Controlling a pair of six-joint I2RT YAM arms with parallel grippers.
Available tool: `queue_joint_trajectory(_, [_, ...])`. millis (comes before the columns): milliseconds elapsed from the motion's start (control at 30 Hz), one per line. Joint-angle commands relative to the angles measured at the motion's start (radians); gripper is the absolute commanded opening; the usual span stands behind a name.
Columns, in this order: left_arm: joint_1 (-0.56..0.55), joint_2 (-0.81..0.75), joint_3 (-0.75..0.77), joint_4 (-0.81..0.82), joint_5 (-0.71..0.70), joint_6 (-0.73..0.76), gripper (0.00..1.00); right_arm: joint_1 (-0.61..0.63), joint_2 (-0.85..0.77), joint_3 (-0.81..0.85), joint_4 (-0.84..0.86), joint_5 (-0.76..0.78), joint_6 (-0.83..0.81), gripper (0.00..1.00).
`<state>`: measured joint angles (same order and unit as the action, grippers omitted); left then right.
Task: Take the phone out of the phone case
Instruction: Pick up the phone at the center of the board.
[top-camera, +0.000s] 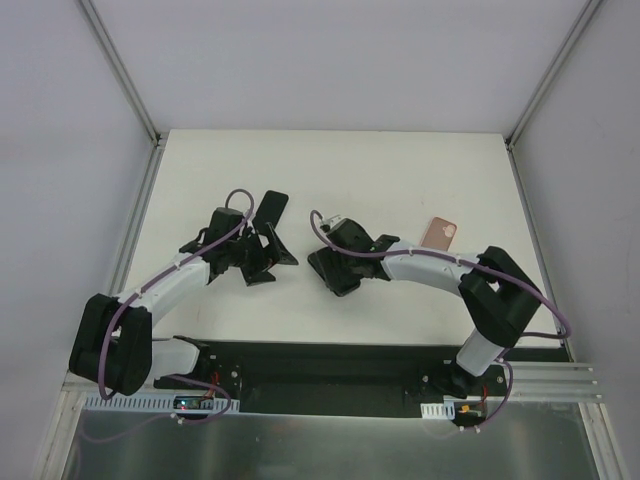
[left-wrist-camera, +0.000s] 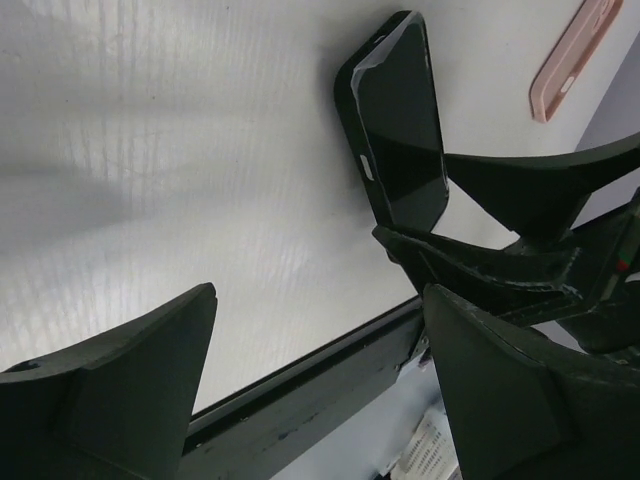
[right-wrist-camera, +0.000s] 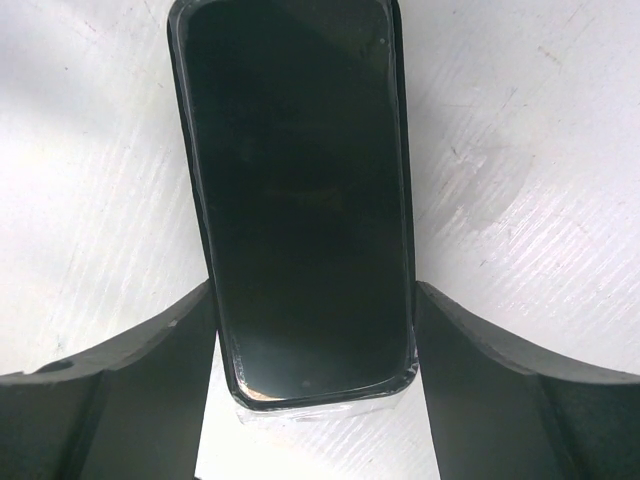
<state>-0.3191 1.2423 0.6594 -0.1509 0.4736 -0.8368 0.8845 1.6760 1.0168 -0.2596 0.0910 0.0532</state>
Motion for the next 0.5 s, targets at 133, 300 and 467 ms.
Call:
queue_joint_trajectory(133, [0.005,0.017,-0.021,0.091,0.089,-0.056,0.83,0.057,0.02,0.08,-0.088,0.035,-0.001,0.02])
queue_joint_trajectory(300, [0.005,0.011,-0.018,0.09,0.088,-0.051,0.83,0.105,0.086,0.126,-0.106,0.036,-0.003,0.27])
queue_joint_trajectory(467, [0.008,-0.009,-0.027,0.089,0.082,-0.045,0.83,0.111,0.102,0.138,-0.105,0.035,0.002,0.62])
